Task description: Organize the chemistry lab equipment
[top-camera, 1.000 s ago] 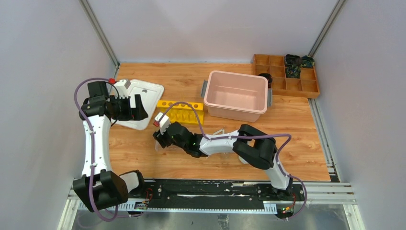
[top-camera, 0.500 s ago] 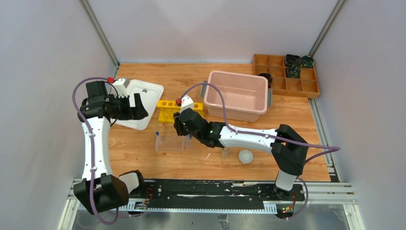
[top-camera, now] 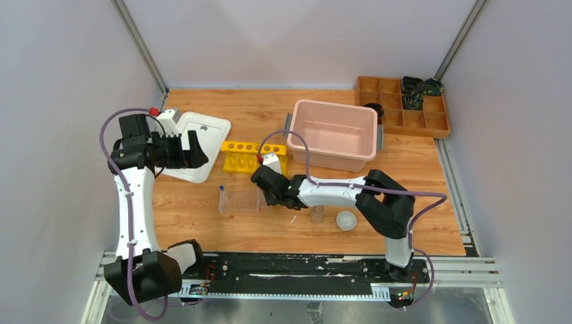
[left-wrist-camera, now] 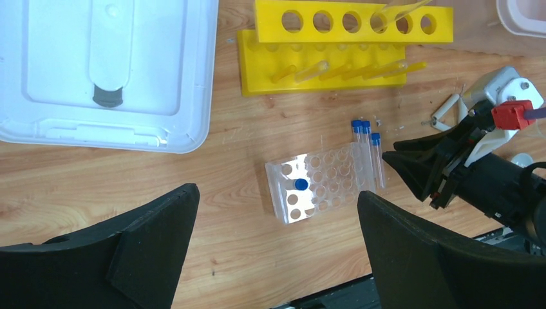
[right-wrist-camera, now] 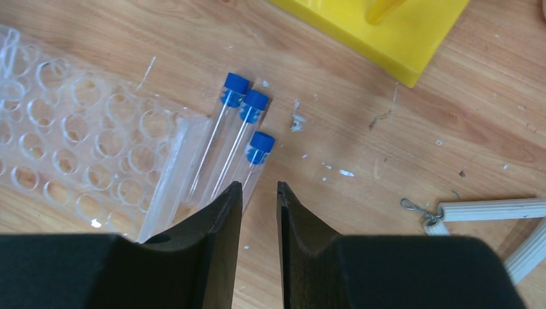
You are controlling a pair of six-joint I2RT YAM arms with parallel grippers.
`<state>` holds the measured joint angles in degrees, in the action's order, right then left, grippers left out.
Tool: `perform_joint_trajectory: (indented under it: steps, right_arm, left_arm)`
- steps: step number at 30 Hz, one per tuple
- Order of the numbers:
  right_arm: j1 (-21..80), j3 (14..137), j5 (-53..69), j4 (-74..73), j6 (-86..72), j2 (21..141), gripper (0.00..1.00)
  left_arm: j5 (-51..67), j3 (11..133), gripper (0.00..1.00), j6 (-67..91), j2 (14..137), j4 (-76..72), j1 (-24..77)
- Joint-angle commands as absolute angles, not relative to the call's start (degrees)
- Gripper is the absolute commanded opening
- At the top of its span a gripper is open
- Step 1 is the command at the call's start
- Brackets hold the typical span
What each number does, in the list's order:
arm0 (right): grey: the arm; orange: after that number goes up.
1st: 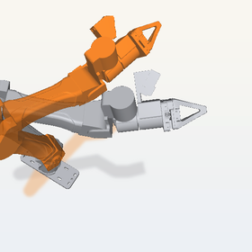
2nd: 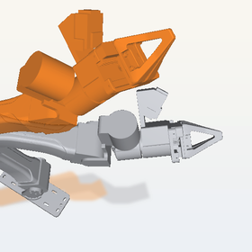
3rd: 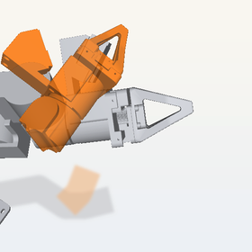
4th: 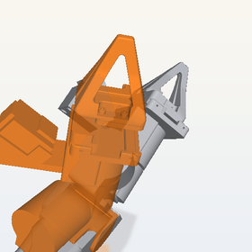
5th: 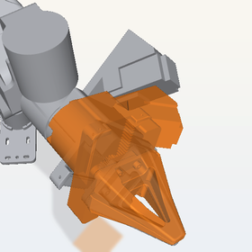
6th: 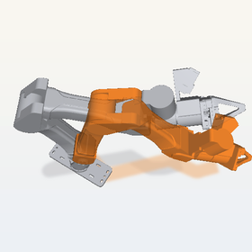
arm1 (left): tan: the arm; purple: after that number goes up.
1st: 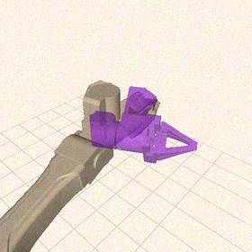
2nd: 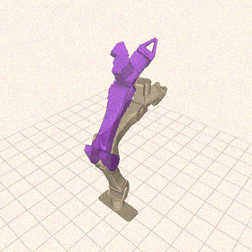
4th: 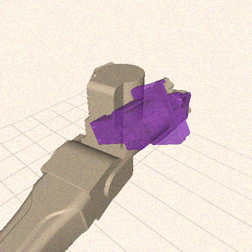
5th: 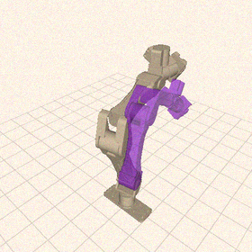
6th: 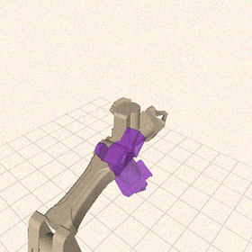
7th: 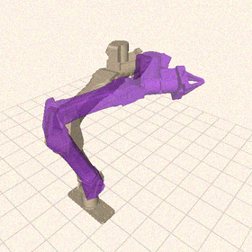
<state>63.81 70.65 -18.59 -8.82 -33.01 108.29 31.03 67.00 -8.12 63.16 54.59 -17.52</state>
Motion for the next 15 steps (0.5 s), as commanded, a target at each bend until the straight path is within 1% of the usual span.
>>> perform_joint_trajectory:
  steps: [1, 10, 15]
  right_arm:
    - [62.29, 72.02, -19.47, -10.40, -34.72, 109.63, 0.30]
    - [61.47, 72.40, -18.40, -10.80, -34.64, 110.15, 0.29]
    - [61.52, 72.82, -19.07, -12.43, -35.01, 108.16, 0.29]
  left_arm:
    - [32.31, 68.82, 1.00, -7.76, 62.28, 54.72, -17.94]
    - [32.58, 68.69, 1.00, -7.94, 62.43, 54.73, -18.01]
    - [32.92, 68.47, 1.00, -7.98, 62.36, 54.75, -18.01]
